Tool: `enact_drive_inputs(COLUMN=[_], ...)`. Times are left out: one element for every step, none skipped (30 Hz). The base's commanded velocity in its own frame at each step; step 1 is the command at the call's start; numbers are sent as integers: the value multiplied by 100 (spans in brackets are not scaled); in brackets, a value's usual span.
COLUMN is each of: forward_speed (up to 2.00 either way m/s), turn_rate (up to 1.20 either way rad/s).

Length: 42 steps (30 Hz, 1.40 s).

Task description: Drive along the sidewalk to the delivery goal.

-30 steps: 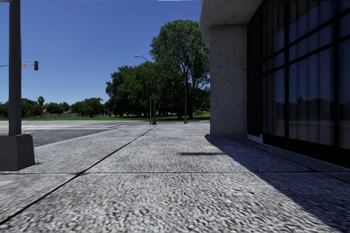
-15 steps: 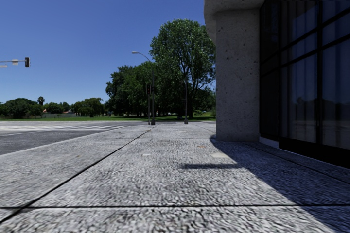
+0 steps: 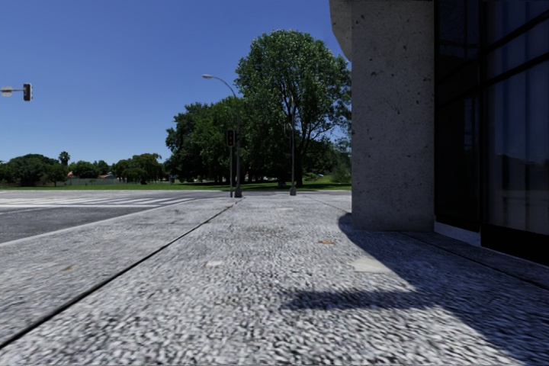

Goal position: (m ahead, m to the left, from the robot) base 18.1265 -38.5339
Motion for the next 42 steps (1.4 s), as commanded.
enact_drive_inputs(forward_speed=[194,194,194,194,194,194,194,194,194,194,194,194,194,194,194,194,194,194,194,194,194,194,194,194,194,194,194,194,194,194,194,194,194,194,194,194,194,194,194,194,194,194], turn_rate=[0,0,0,0,0,0,0,0,0,0,0,0,0,0,0,0,0,0,0,0,0,0,0,0,0,0,0,0,0,0,0,0,0,0,0,0,0,0,0,0,0,0])
